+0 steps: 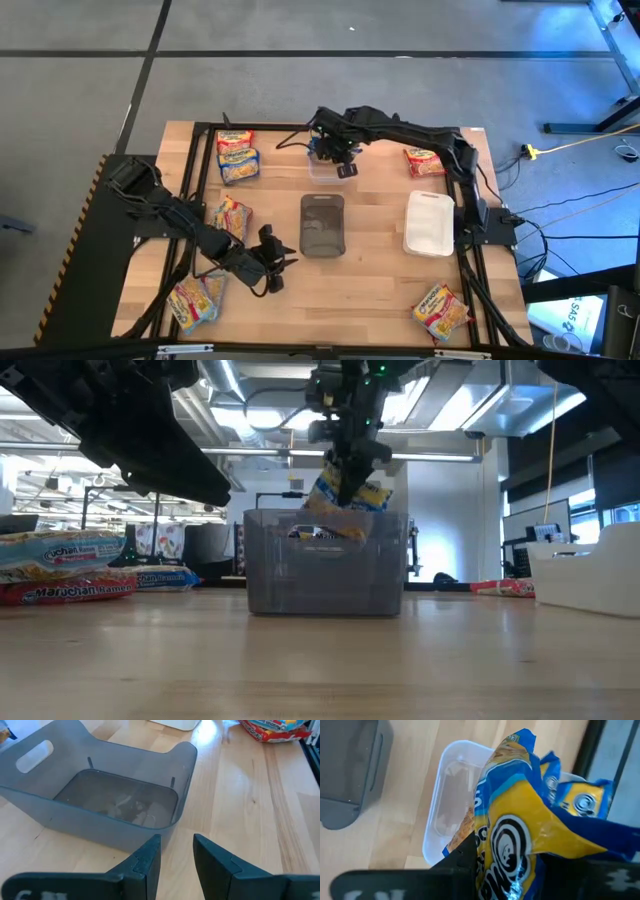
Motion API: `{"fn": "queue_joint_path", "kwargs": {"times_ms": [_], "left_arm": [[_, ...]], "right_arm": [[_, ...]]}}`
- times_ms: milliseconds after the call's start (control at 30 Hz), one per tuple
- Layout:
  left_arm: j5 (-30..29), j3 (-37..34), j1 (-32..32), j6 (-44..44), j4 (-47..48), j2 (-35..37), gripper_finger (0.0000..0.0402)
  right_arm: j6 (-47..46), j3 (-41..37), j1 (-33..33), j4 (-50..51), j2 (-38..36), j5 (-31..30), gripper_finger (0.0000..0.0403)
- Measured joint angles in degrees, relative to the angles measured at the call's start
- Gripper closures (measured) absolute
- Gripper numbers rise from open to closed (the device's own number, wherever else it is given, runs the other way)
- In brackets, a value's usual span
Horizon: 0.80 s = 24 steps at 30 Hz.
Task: Sort Maruchan noodles
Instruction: Put the blue noodle pack into the transparent bin
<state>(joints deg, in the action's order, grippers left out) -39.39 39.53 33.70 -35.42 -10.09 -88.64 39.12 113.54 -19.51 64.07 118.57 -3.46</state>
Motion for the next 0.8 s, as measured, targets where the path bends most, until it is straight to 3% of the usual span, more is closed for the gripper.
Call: {"fn": "queue_joint_path", "kwargs": {"times_ms": [800], "left_arm": [[-0.13,0.00,0.01,0.05,-0.11,-0.02,0.0294]], "right_arm": [[0.07,-1.81,0.05,-1.60,6.85,-1.57,0.0315]]}}
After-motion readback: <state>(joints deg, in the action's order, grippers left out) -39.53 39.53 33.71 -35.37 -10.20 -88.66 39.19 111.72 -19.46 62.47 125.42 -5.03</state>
